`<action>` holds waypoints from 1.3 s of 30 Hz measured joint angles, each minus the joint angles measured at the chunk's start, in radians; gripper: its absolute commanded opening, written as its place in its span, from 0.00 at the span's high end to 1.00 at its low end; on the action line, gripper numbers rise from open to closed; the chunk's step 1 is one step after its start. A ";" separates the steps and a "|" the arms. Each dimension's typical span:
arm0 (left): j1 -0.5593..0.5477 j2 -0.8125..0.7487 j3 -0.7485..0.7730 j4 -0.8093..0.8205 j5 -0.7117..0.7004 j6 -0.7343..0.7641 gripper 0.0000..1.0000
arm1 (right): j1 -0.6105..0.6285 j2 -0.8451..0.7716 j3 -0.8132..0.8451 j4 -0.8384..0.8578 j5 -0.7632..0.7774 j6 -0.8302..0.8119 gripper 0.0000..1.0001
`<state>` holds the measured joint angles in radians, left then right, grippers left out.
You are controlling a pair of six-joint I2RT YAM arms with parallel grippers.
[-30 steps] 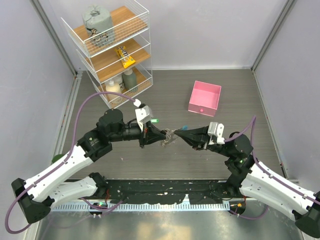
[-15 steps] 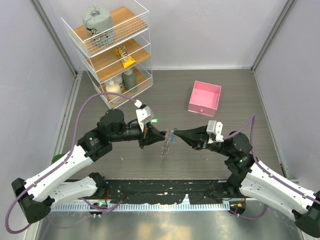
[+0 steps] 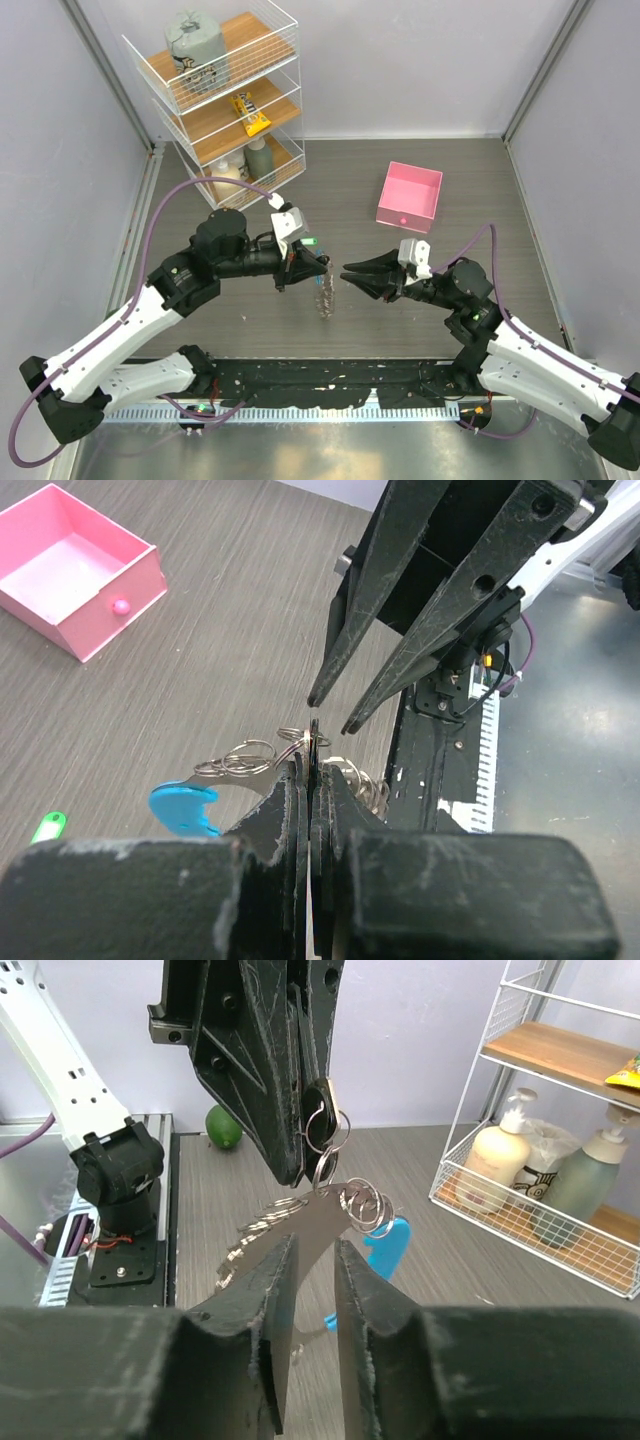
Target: Remove the keys from the keyring
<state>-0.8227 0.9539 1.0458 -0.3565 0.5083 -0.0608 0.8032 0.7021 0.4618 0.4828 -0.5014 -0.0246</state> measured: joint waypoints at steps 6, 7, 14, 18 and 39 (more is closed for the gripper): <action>0.000 0.002 0.002 -0.032 0.001 0.020 1.00 | 0.000 -0.008 0.020 -0.043 0.002 -0.004 0.67; 0.000 0.003 0.002 -0.035 0.001 0.021 1.00 | 0.000 -0.007 0.032 -0.056 0.001 -0.004 0.66; 0.000 0.003 0.002 -0.042 0.001 0.020 1.00 | 0.000 0.049 0.126 -0.088 -0.007 0.001 0.66; 0.000 0.003 0.002 -0.042 0.001 0.020 1.00 | 0.005 0.087 0.138 -0.096 -0.009 0.006 0.66; 0.000 0.004 0.003 -0.041 0.002 0.017 1.00 | 0.064 0.101 0.140 -0.119 0.044 0.013 0.63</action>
<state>-0.8227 0.9577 1.0485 -0.3973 0.5098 -0.0441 0.8677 0.8036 0.6018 0.3637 -0.4576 -0.0120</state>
